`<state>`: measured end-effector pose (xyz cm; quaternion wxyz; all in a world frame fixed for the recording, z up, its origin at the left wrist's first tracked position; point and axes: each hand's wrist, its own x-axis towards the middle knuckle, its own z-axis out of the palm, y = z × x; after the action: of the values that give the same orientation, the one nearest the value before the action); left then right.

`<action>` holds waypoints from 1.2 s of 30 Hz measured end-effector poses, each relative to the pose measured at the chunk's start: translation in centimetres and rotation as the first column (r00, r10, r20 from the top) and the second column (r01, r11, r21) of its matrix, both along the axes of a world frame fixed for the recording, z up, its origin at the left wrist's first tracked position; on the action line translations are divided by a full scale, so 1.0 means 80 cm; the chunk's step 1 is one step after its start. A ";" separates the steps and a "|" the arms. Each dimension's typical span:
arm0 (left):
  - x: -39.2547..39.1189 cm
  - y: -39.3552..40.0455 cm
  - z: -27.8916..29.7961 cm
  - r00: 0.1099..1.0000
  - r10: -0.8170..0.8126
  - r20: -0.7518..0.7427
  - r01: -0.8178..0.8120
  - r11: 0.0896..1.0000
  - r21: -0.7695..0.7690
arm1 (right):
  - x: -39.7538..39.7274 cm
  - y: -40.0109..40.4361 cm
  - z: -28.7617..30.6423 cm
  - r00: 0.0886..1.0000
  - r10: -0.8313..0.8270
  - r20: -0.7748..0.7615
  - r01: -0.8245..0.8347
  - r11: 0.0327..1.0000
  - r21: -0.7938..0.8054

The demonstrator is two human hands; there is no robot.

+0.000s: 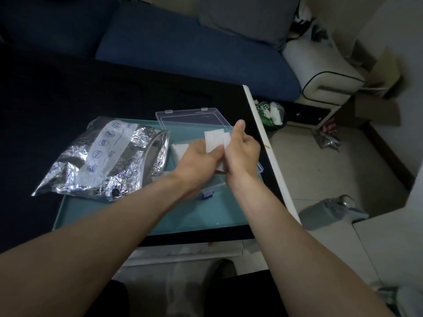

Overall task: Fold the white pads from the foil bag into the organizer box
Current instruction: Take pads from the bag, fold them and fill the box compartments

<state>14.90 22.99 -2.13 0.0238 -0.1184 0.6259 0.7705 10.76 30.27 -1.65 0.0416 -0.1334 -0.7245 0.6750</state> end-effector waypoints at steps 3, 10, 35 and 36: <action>0.000 0.000 -0.001 0.998 -0.057 -0.033 0.056 0.998 -0.021 | 0.001 0.003 -0.001 0.999 0.014 0.037 -0.013 0.999 -0.034; -0.003 -0.002 0.001 1.000 -0.015 0.014 0.014 0.998 0.063 | -0.002 0.015 0.013 0.960 0.149 0.238 -0.130 0.987 -0.093; -0.002 -0.020 0.012 0.867 -0.495 0.058 0.425 0.795 0.434 | 0.008 0.084 0.033 0.548 0.813 0.196 -0.746 0.370 0.553; -0.003 -0.020 0.012 0.861 -0.506 0.047 0.436 0.782 0.445 | 0.008 0.080 0.032 0.565 0.809 0.162 -0.731 0.400 0.554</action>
<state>14.68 21.42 -1.17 0.2921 -0.0126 0.4510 0.8433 11.39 36.69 0.91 -0.1894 0.2802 -0.8622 0.3771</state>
